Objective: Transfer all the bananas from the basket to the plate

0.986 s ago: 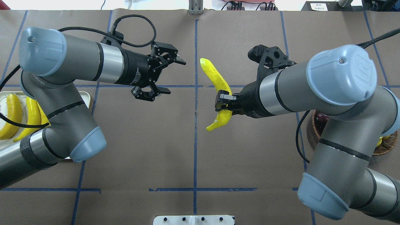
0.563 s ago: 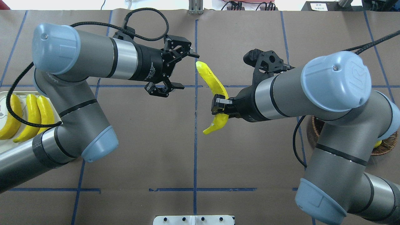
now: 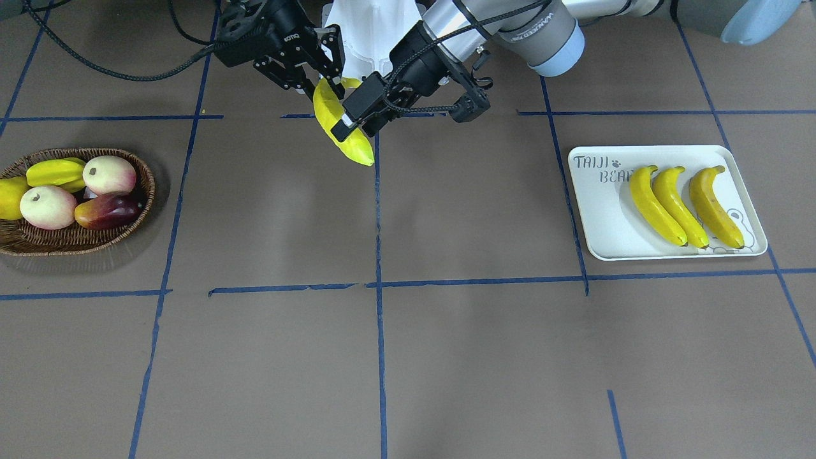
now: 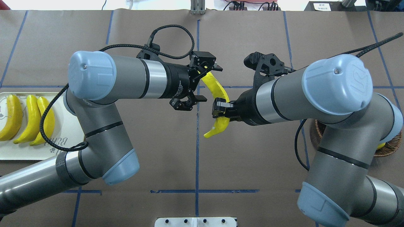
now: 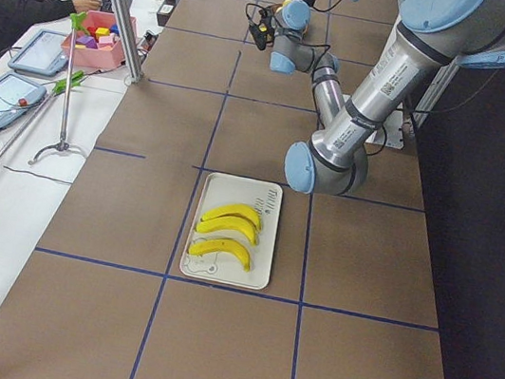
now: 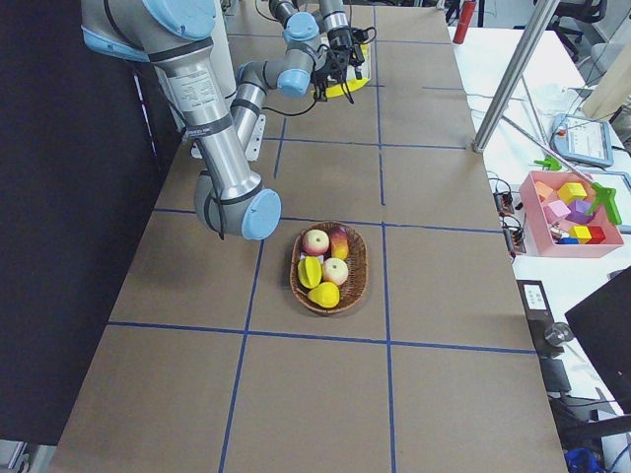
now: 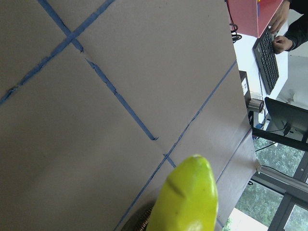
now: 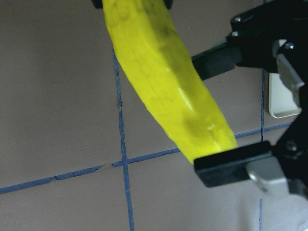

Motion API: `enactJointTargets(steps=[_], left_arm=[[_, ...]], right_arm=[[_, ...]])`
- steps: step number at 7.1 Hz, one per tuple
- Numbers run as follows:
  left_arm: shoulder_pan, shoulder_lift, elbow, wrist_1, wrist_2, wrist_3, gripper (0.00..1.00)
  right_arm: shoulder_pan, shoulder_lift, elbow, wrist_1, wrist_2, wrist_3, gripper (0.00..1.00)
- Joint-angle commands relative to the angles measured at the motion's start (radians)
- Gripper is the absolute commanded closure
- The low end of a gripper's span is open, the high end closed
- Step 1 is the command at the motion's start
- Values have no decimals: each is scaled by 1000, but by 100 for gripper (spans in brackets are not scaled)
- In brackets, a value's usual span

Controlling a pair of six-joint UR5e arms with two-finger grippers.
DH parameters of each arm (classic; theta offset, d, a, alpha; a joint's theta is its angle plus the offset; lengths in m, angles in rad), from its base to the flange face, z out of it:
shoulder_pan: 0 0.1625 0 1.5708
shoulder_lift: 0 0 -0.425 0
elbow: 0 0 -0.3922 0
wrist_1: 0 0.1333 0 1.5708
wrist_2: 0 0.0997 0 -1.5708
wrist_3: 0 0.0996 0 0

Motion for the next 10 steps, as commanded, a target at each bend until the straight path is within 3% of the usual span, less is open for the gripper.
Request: enactJointTargets(steps=[1, 2, 3, 4, 8, 10], left_arm=[[15, -3, 1, -1, 18, 8, 79], [13, 0, 1, -1, 18, 13, 99], [13, 0, 2, -1, 18, 19, 100], [10, 2, 2, -1, 18, 20, 100], [-2, 2, 1, 0, 15, 52, 100], [-14, 41, -4, 12, -11, 136, 100]], right_arm=[[-1, -1, 2, 0, 6, 0, 98], [3, -4, 18, -1, 14, -2, 98], [11, -17, 47, -3, 23, -3, 88], [9, -18, 58, -6, 29, -2, 1], [22, -18, 78, -6, 35, -2, 0], [121, -26, 95, -25, 159, -5, 0]])
